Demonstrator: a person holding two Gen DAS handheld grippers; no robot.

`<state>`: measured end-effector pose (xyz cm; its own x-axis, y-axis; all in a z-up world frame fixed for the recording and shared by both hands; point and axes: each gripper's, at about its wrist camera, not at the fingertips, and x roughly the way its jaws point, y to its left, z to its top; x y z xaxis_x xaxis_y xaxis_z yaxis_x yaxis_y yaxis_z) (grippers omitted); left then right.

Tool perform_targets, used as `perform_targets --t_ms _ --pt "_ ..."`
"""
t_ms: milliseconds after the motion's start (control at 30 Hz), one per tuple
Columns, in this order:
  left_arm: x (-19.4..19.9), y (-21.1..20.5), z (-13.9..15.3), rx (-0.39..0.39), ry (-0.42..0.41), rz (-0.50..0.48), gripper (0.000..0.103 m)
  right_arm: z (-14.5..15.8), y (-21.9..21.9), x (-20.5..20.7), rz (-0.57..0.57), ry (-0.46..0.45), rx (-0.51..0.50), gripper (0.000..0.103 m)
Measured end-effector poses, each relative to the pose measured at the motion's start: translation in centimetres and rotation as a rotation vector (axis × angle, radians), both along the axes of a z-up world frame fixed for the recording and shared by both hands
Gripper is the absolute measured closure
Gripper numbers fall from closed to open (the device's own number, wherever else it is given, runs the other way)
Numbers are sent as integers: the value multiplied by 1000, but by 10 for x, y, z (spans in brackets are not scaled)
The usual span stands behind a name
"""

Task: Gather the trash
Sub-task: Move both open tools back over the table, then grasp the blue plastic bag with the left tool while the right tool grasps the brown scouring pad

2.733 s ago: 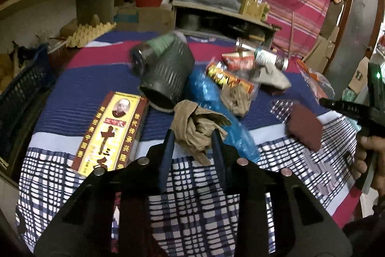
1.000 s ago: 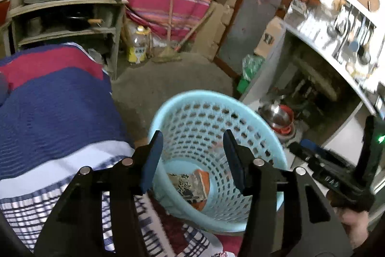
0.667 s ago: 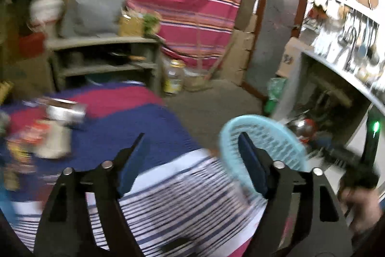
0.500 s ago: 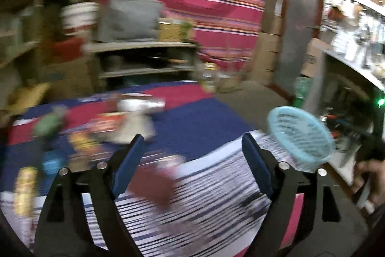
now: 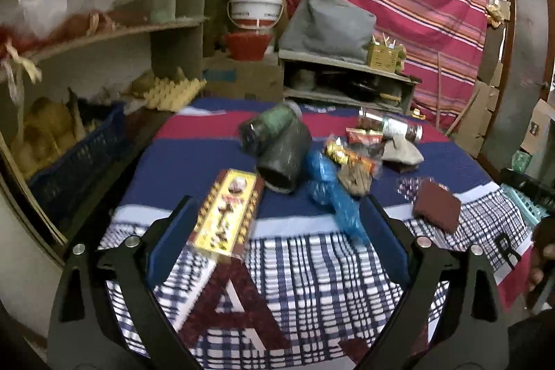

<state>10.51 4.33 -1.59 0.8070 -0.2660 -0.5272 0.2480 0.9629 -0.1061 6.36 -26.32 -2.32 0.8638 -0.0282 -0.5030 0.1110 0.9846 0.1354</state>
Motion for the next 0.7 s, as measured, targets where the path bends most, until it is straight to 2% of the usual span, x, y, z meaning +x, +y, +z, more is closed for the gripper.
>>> perform_targets --t_ms 67,133,300,533,700 --pt "5 -2 -11 -62 73 -18 12 -3 13 1 43 15 -58 9" --pt "4 -7 -13 -81 84 -14 12 -3 23 -2 51 8 -109 9" --pt "1 -33 -22 -8 80 -38 12 -8 27 3 57 44 -121 8" --pt "31 -46 -33 -53 158 -49 12 -29 17 29 118 154 -132 7" --pt "46 -73 -43 31 169 -72 12 -40 28 42 154 193 -198 7"
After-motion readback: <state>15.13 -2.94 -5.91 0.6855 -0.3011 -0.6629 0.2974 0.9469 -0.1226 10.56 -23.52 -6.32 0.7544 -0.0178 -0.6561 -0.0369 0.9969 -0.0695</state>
